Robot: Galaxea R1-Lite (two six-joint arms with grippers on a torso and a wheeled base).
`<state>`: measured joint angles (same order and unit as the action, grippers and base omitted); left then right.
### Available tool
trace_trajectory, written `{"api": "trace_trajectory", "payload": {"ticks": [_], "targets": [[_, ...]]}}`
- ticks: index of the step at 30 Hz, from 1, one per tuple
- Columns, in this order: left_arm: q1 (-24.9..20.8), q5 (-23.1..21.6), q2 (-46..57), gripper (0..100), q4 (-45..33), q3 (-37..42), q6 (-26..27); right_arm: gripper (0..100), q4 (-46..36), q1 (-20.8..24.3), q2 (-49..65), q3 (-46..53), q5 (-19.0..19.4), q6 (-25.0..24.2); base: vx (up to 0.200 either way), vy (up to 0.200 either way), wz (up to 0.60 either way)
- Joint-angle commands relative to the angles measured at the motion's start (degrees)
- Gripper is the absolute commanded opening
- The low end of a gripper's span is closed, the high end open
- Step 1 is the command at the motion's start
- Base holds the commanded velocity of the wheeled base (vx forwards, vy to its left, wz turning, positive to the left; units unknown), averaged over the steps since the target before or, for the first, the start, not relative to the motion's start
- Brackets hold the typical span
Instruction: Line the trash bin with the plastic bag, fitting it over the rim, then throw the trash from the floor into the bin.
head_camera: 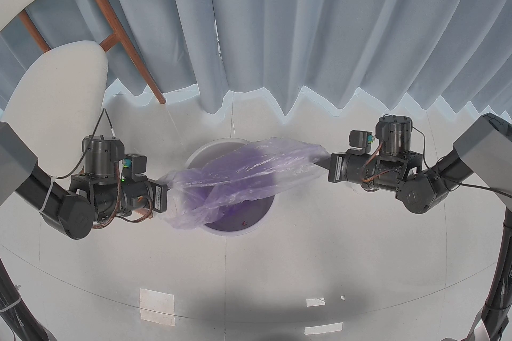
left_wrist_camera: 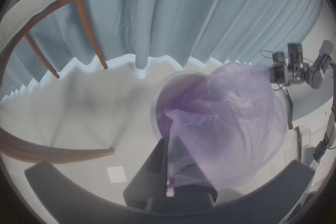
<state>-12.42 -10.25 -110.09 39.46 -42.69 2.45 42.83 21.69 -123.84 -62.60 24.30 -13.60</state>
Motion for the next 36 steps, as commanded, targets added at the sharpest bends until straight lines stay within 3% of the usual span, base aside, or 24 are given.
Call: {"api": "trace_trajectory", "payload": {"ticks": [1,5,16,17,19,23,25,31,34,36], "targets": [[1.9,0.3,0.4,0,-1.0,-3.3,-1.7,0,-0.4,-3.2,-1.8,-2.0,0.7,0.8,0.0,0.0,0.0],[3.0,1.6,0.1,0,-4.2,-6.1,-2.4,0,-1.1,-4.3,-4.1,-3.6,0.7,1.0,0.0,0.0,0.0],[0.7,3.8,-1.8,0,-5.1,-7.8,-2.4,0,-1.2,-2.8,-6.4,-6.7,-1.0,3.2,0.0,0.0,0.0],[0.6,3.8,-1.7,0,-5.3,-7.8,-2.4,100,-1.1,-2.4,-6.0,-6.4,-1.1,3.0,0.0,0.0,0.0],[0.3,3.8,-1.6,0,-5.8,-7.6,-2.4,100,-1.1,-1.3,-2.8,-3.9,-1.0,0.5,0.0,0.0,0.0],[0.1,3.7,-1.3,0,-6.6,-7.8,-2.4,100,-2.1,4.4,8.1,7.4,-0.7,-15.8,0.0,0.0,0.0],[0.1,3.6,-1.0,0,-6.7,-7.7,-2.4,100,-2.1,6.1,10.1,12.1,-1.0,-19.5,0.0,0.0,0.0],[-0.1,3.5,-0.4,0,-6.9,-7.5,-2.5,100,0.8,11.0,11.2,25.6,-1.2,-20.9,0.0,0.0,0.0],[-0.1,3.5,0.2,0,-8.3,-7.5,-2.4,100,5.2,13.8,8.7,27.0,-1.4,-23.7,0.0,0.0,0.0],[-0.1,3.4,1.2,0,-9.9,-7.7,-2.4,100,9.1,15.4,5.1,25.8,-4.1,-26.4,0.0,0.0,0.0]]}}
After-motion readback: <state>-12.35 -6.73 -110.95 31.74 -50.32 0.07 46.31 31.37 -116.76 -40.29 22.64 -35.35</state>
